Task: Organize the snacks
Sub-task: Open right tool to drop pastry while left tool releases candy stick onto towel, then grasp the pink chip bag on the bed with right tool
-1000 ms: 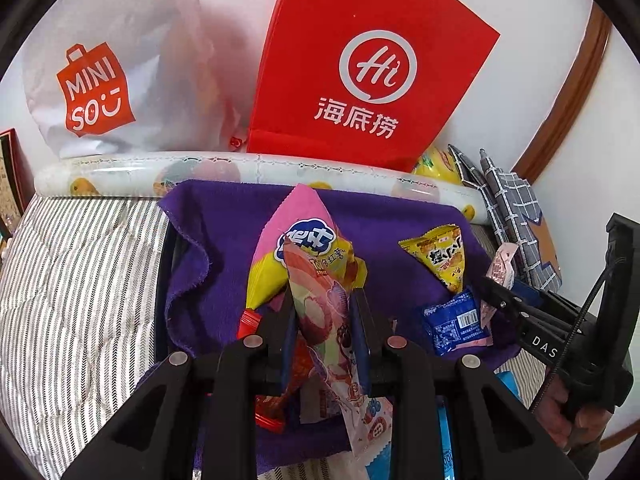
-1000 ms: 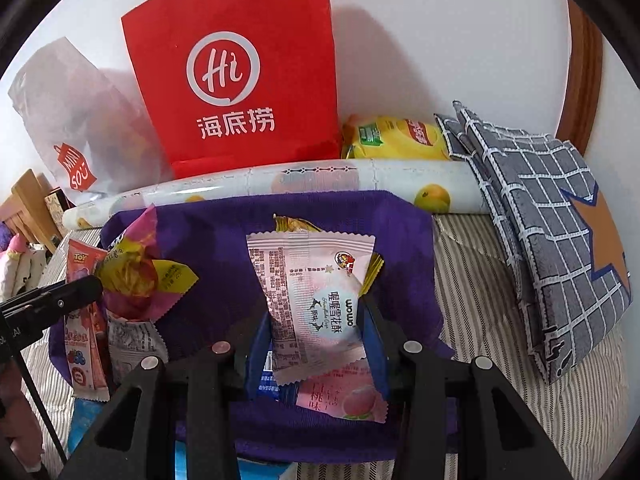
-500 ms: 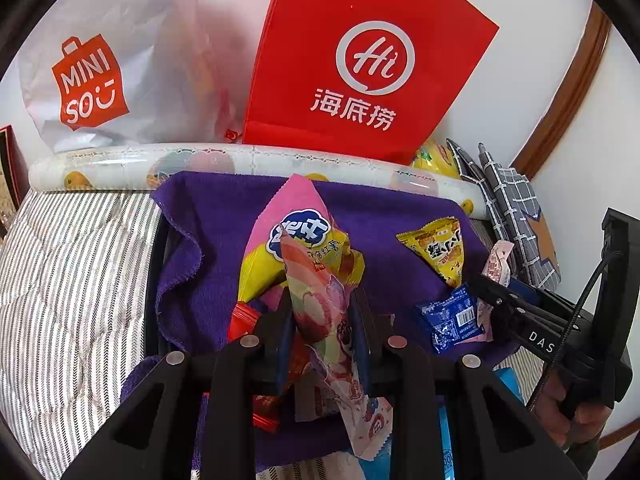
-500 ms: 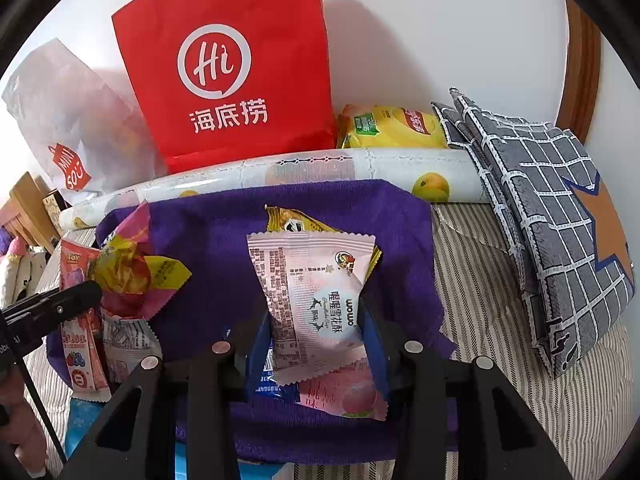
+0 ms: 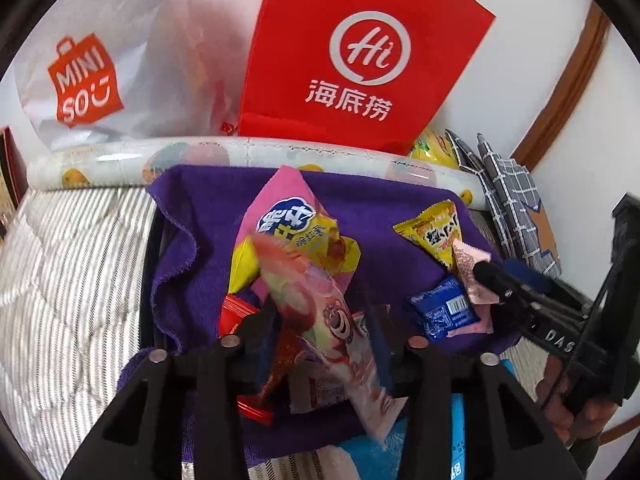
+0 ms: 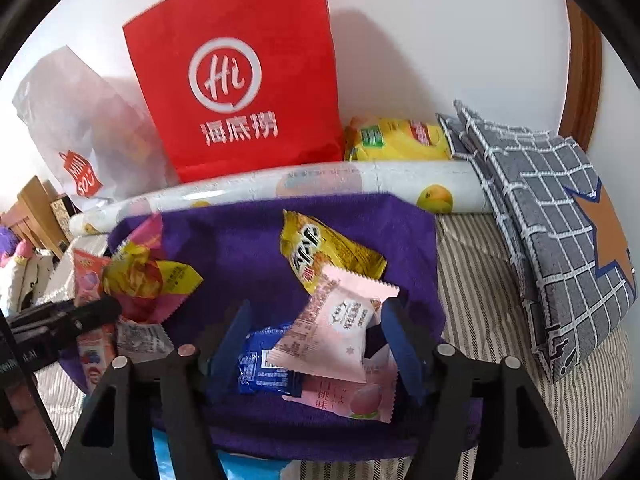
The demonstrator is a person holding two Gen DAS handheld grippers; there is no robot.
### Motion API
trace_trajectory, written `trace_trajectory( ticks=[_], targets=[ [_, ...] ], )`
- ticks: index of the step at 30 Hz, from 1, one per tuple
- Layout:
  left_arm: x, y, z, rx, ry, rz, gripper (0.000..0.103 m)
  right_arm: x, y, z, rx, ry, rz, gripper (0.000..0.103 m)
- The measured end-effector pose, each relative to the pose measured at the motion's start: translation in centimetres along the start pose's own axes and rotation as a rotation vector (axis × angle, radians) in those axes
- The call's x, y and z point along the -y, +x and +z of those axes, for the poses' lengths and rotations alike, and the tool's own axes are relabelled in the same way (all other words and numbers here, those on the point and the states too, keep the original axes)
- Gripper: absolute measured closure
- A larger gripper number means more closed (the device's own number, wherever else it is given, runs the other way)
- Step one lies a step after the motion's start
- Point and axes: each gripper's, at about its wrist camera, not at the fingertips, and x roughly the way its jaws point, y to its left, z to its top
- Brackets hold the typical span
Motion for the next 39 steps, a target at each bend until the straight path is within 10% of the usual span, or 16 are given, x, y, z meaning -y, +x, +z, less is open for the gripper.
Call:
trace_trajectory(
  ticks=[14,39],
  targets=[
    [3.1,-4.6,-1.4,0.054,0.085,0.079,0.023,-2.1,-6.3,-0.5,0.071,-0.046,-0.168,0.017],
    [1.9,-14.4,-9.5,0.111,0.006,0.009,0.021,-1.4,-16.3,-8.9,0.102,0.084,-0.11,0.014]
  ],
)
